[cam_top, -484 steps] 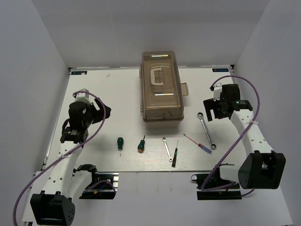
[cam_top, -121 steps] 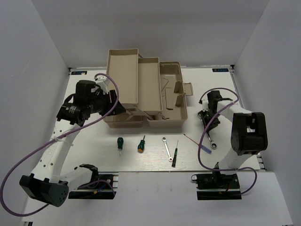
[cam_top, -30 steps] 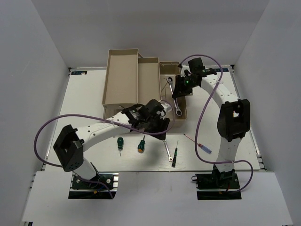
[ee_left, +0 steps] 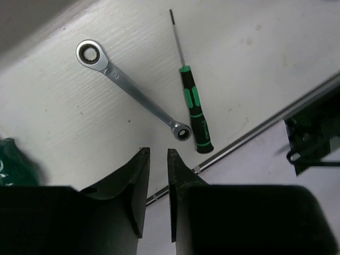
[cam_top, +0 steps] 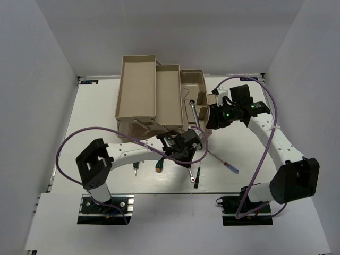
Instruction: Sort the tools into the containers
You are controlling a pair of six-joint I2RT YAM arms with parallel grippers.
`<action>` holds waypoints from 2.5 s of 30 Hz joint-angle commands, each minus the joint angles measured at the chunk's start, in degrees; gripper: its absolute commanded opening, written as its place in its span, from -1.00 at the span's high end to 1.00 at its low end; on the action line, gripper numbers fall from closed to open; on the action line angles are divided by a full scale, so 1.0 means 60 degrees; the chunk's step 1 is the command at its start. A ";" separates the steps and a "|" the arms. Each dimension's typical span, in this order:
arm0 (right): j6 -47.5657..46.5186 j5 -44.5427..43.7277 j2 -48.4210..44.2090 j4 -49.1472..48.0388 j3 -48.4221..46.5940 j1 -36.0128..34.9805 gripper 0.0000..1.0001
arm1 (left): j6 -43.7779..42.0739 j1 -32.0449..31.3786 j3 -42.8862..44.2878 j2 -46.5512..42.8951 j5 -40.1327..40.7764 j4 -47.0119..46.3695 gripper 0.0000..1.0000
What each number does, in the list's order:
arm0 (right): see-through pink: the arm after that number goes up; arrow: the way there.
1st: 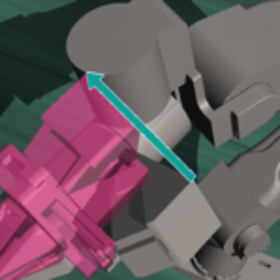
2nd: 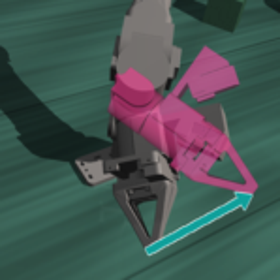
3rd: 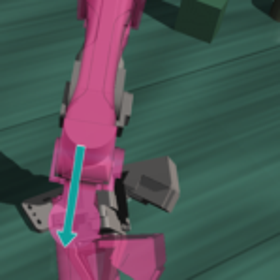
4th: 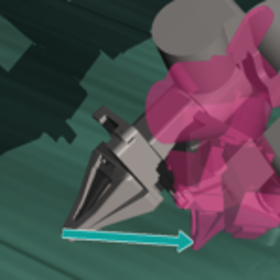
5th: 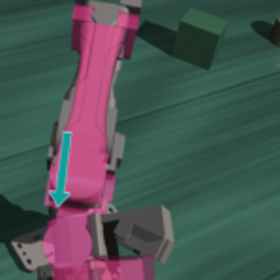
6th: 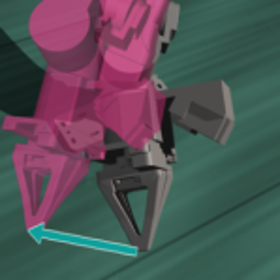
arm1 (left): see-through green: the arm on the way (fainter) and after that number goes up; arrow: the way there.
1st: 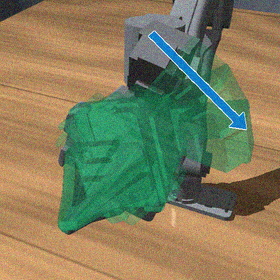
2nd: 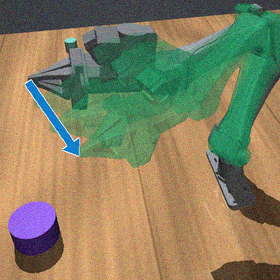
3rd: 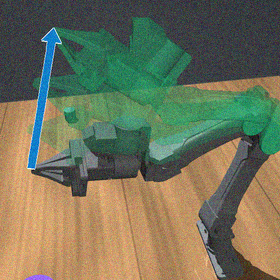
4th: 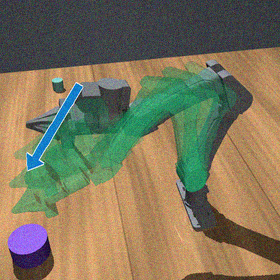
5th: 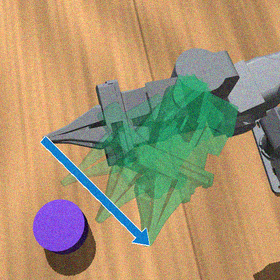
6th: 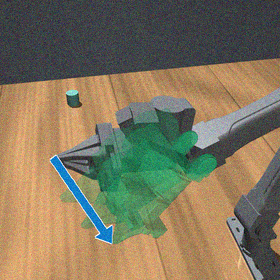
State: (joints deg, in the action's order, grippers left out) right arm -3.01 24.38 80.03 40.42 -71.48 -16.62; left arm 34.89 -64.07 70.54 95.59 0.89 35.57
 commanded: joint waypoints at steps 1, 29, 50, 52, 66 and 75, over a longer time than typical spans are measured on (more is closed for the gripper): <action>-0.0320 -0.0662 -0.0709 -0.0043 0.0633 0.0017 0.18 | 0.0804 -0.0365 0.0838 0.0444 0.1109 0.0852 0.37; -0.0129 -0.1031 -0.3230 -0.0175 0.3051 0.0675 0.12 | 0.4524 -0.0542 0.2349 0.3126 0.3103 0.1453 -0.12; 0.0076 -0.0782 -0.3070 -0.0248 0.3125 0.1349 0.12 | 0.4819 -0.0907 0.2349 0.4545 0.2826 0.3255 0.11; 0.0076 -0.0739 -0.3040 -0.0263 0.3096 0.1378 0.12 | 0.4819 -0.0908 0.2219 0.4547 0.2739 0.3256 0.14; 0.0164 -0.0592 -0.2894 -0.0248 0.2949 0.1672 0.12 | 0.4058 -0.1172 0.1793 0.4606 0.2328 0.2891 0.80; -0.0026 -0.0680 -0.3026 -0.0014 0.2949 0.1877 0.12 | 0.3750 -0.1172 0.1807 0.3830 0.2885 0.3212 1.00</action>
State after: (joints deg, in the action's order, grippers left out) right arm -2.17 19.86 62.63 40.21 -52.60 -5.93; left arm 58.96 -70.22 84.75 117.27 20.56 49.06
